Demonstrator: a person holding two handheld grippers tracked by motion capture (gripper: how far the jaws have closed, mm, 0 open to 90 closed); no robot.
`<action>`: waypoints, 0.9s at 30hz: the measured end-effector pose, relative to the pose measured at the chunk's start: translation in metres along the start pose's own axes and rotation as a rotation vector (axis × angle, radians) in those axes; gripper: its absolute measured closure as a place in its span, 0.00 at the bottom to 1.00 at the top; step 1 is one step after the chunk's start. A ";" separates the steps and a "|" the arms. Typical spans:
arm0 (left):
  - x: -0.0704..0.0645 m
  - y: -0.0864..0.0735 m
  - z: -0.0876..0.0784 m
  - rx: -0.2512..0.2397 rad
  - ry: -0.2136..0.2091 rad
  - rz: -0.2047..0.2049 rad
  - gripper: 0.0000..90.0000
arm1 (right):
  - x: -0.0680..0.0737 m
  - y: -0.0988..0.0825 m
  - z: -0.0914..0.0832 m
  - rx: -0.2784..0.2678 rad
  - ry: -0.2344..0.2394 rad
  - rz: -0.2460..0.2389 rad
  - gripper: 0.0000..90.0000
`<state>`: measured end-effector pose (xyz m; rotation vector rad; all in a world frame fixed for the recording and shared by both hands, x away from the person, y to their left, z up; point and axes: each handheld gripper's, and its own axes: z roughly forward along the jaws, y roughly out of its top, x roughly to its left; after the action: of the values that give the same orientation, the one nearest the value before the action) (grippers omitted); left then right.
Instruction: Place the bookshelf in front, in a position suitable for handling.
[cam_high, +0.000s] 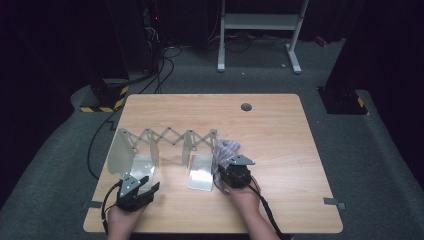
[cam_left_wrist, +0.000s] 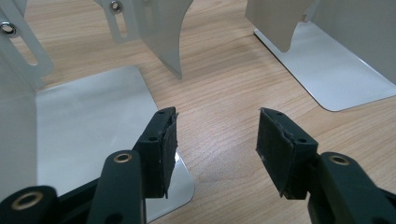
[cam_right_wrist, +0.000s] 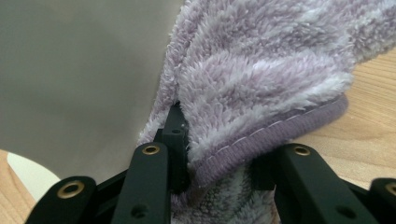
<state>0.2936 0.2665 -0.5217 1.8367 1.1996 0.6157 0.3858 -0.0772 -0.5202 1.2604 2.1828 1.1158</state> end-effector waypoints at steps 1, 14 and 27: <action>0.000 0.000 0.000 0.000 -0.001 0.000 0.53 | 0.000 0.001 0.000 0.004 -0.001 -0.003 0.73; 0.013 -0.003 -0.019 0.016 0.055 -0.009 0.53 | -0.004 -0.001 -0.062 -0.137 0.010 -0.024 0.73; 0.060 -0.008 -0.044 -0.034 0.242 -0.144 0.50 | -0.035 -0.035 -0.080 -0.102 -0.037 0.019 0.72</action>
<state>0.2815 0.3388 -0.5072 1.6649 1.4568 0.7876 0.3334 -0.1524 -0.5010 1.2505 2.0631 1.1860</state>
